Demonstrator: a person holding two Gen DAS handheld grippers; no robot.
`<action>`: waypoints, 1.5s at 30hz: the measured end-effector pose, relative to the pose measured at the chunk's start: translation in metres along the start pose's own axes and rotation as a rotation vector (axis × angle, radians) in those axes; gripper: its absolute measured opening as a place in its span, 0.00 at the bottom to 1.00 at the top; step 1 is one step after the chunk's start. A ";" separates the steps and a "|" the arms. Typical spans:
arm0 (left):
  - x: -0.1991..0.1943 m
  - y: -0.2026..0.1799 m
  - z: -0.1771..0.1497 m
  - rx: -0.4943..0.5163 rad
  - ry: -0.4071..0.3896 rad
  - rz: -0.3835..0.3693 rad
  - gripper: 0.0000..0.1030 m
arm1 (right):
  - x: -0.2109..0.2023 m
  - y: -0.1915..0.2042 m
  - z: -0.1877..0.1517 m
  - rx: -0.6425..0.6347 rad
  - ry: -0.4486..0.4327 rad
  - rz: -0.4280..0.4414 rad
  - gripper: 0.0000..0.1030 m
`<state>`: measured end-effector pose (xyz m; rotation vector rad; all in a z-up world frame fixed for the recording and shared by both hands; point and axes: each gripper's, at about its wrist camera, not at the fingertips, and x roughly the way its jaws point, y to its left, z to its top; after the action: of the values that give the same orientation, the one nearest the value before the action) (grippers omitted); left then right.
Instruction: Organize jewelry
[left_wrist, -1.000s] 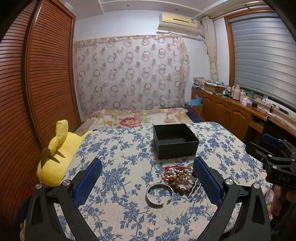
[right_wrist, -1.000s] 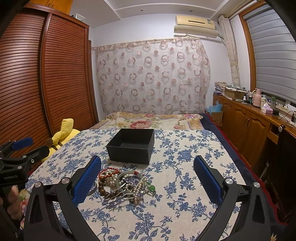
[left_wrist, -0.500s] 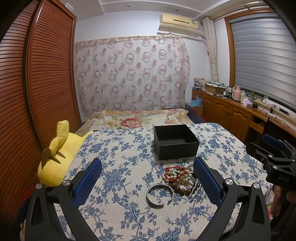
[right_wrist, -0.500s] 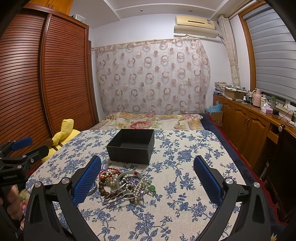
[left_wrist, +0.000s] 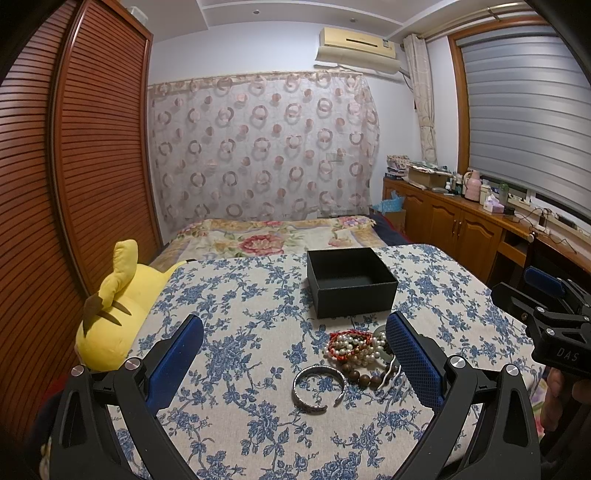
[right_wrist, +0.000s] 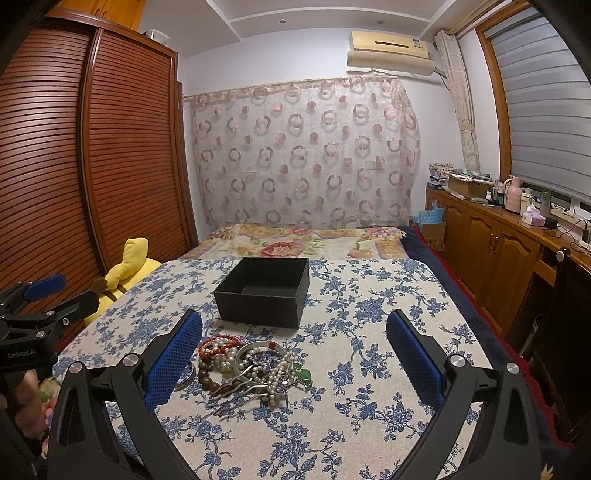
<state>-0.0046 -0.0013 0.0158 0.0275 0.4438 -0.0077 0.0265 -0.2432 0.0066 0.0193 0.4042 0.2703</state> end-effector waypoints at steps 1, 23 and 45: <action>0.000 0.000 0.001 0.001 0.000 0.000 0.93 | 0.000 -0.001 -0.001 0.000 0.001 0.000 0.98; 0.016 0.006 -0.012 -0.002 0.057 -0.027 0.93 | 0.011 -0.005 -0.010 -0.002 0.033 0.015 0.98; 0.107 0.004 -0.063 0.021 0.375 -0.199 0.93 | 0.061 -0.020 -0.051 -0.055 0.227 0.118 0.69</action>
<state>0.0653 0.0042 -0.0873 0.0047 0.8197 -0.2056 0.0661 -0.2480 -0.0654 -0.0419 0.6225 0.4019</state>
